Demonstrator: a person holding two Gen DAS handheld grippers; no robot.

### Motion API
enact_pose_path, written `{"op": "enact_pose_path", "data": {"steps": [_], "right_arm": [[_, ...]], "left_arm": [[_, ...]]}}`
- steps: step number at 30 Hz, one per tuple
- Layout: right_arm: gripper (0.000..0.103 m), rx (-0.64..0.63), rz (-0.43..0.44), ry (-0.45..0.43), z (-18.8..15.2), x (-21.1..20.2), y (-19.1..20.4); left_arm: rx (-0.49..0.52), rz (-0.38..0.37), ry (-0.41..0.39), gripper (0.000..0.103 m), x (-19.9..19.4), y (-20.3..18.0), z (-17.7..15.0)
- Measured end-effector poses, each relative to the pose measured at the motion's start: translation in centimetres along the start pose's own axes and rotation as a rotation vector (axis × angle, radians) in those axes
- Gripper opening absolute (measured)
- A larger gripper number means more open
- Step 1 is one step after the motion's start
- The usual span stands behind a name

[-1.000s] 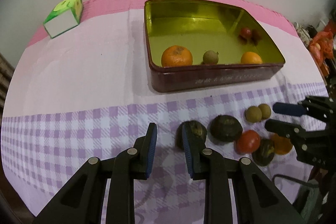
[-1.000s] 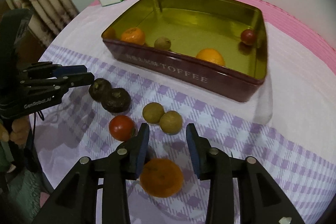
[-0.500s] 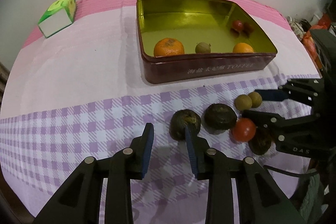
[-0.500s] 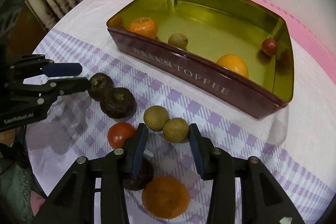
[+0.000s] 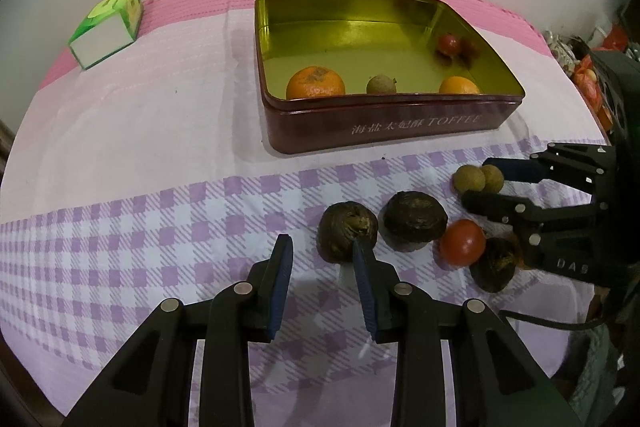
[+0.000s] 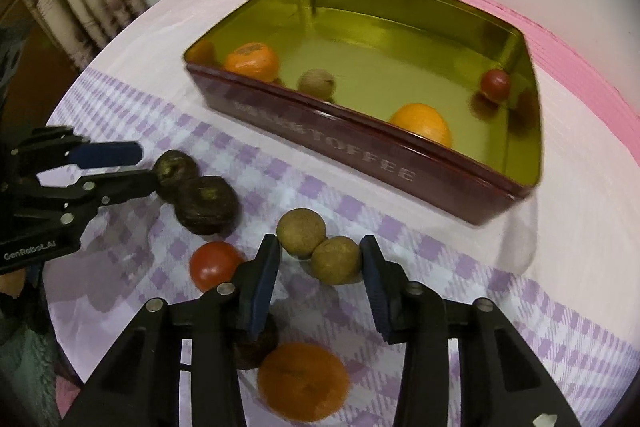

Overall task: Organize fruits
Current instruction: 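Lower the left tool onto a dark brown round fruit and close it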

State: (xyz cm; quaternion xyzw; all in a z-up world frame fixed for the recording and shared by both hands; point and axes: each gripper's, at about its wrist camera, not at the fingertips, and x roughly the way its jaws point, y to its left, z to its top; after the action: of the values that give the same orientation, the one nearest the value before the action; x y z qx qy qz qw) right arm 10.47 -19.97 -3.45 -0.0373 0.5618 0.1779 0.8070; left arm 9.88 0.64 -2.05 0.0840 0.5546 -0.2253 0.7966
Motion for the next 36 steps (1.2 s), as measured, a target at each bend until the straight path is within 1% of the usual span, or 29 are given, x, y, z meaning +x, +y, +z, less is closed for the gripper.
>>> {"op": "enact_pose_path", "data": {"steps": [3,10,15,20,27,28,30,36], "right_arm": [[0.039,0.042,-0.021,0.002,-0.3,-0.3,-1.1],[0.039,0.110,-0.036,-0.005,-1.4,-0.9,-3.0],[0.039,0.137,-0.055,-0.011,-2.1,-1.3,-3.8],[0.039,0.173,-0.057,-0.018,-2.5,-1.5,-4.5],[0.041,0.164,-0.046,-0.026,-2.7,-1.5,-4.4],[0.041,0.162,-0.046,-0.028,-2.9,-1.7,-4.5],[0.043,0.160,-0.046,-0.028,-2.7,-1.6,-4.3],[0.043,0.156,-0.049,-0.036,-2.7,-1.6,-4.1]], "left_arm": [[0.012,-0.008,0.005,0.033,0.0,-0.2,0.0],[0.037,-0.021,0.014,0.033,0.6,-1.6,0.0],[0.039,-0.004,-0.006,0.033,1.3,-2.1,0.6],[0.032,-0.008,-0.026,0.033,1.7,-2.3,0.9],[0.044,-0.018,-0.046,0.032,1.8,-2.1,0.6],[0.049,-0.010,-0.052,0.032,1.8,-2.0,0.6],[0.049,-0.016,-0.054,0.032,1.7,-1.8,0.4],[0.049,-0.017,-0.054,0.032,1.5,-1.8,0.2]]}}
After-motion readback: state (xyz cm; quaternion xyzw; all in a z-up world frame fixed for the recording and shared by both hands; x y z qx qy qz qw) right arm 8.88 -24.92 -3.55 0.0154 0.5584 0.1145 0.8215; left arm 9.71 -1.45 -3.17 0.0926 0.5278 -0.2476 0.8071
